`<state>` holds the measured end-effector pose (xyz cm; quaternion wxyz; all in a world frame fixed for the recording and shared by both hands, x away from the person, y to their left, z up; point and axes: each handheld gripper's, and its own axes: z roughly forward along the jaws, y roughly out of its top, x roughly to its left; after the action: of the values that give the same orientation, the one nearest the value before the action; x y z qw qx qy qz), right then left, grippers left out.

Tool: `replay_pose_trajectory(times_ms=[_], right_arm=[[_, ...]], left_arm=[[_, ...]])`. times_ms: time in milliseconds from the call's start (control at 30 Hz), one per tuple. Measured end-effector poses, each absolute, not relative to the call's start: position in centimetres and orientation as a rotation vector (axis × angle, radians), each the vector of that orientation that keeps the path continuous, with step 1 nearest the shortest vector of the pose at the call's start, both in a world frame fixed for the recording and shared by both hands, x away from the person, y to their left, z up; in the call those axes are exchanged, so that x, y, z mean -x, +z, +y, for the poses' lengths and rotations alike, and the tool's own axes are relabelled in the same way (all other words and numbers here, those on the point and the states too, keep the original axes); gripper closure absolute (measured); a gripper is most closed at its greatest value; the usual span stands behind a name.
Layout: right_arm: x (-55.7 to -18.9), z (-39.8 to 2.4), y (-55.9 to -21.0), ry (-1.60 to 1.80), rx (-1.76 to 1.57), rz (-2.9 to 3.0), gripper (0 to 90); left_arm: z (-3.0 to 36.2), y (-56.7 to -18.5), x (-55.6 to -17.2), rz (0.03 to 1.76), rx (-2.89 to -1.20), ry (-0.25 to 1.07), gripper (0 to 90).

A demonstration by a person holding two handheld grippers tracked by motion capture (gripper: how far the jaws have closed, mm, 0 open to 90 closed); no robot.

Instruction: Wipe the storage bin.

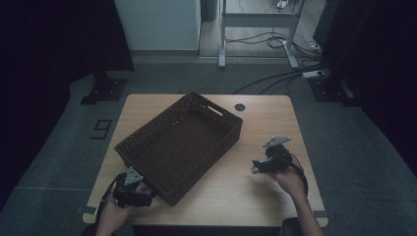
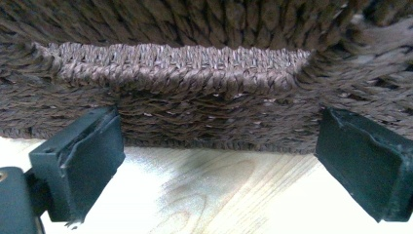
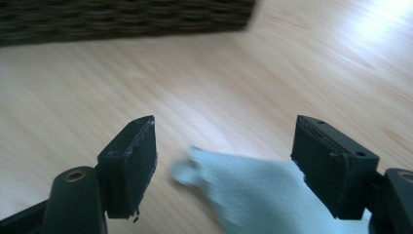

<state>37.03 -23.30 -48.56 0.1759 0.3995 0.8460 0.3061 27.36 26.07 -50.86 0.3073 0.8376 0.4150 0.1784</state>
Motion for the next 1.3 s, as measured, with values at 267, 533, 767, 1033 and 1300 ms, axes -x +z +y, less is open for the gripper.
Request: replay_pose_trajectory(times_ms=[267,533,767,1033,1300], right_arm=[[-38.0,-26.7,-51.1,0.705,-1.275,2.370,21.8],[-38.4,-27.2,-53.1,0.636,-1.304,2.420,14.1],[-38.6,-27.3,-52.9,0.641,-1.322,2.435,25.9],[-38.5,-27.0,-52.3,0.617,-1.289,2.452,62.0],[-38.6,-27.3,-51.9,0.695,-1.284,2.442,71.9]], left_arm=[[26.2,-50.9,-27.4,1.089,-2.210,0.475,3.8],[26.2,-50.9,-27.4,1.089,-2.211,0.474,3.8],[26.2,-50.9,-27.5,1.088,-2.211,0.476,3.6],[26.1,-50.9,-27.5,1.107,-2.209,0.473,2.5],[26.1,-50.8,-27.5,1.133,-2.208,0.449,2.3]])
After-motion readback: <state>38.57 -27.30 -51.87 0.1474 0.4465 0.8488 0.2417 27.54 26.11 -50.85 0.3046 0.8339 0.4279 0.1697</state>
